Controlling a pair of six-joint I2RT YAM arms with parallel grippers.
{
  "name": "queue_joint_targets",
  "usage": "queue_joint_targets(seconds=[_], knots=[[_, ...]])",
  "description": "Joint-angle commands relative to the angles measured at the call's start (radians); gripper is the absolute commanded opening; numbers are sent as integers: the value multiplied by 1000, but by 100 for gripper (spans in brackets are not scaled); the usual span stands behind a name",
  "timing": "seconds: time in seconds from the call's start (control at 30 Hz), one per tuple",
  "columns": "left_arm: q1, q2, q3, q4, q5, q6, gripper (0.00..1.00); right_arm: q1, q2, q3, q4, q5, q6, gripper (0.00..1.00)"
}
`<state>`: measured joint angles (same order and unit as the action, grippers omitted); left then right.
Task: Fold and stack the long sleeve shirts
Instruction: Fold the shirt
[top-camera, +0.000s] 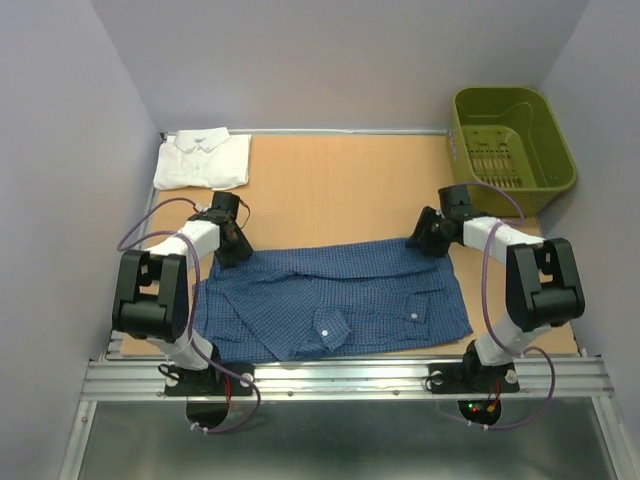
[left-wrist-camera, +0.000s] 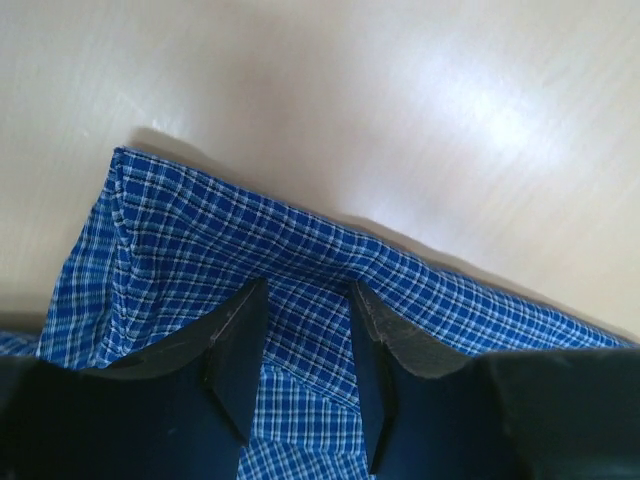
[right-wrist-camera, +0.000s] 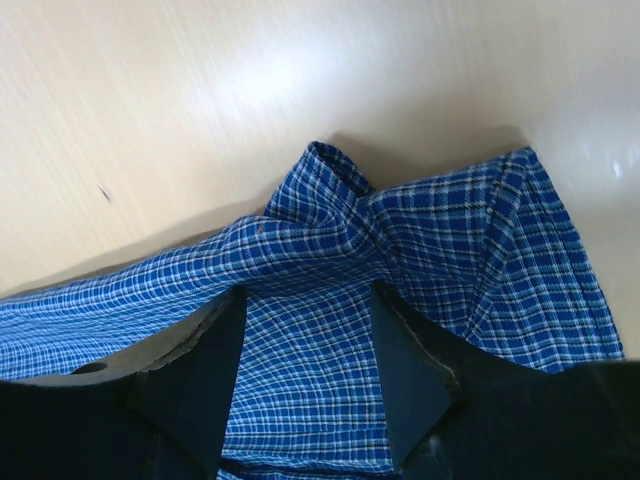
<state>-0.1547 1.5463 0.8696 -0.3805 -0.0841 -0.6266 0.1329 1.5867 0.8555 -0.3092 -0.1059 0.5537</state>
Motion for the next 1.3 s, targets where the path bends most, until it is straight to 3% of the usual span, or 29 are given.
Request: queue_joint_targets(seconds=[0.0,0.3,0.47,0.6,0.67,0.73,0.87,1.07,1.27], knots=[[32,81,72,52,-48,-9,49,10,136,112,-2,46,-21,59],[63,349,432,48,-46,59,50,10,409,413,1,80,-60,59],[63,344,528,35,-29,91,58,13,392,525,1,0,-184,61],[63,157,462,69,-65,122,66,106,257,498,-1,-38,-348,65],[63,76,390,83,-92,133,77,166,168,465,-2,-54,-444,66],[61,-46,315,95,-117,160,88,275,112,415,-7,-69,-504,68],[60,-244,189,92,-173,200,99,447,3,358,-19,-122,-603,71],[60,-538,7,101,-227,218,99,612,62,401,-83,-227,-627,72],[60,-722,-119,132,-223,243,99,637,151,379,-99,-203,-611,72]])
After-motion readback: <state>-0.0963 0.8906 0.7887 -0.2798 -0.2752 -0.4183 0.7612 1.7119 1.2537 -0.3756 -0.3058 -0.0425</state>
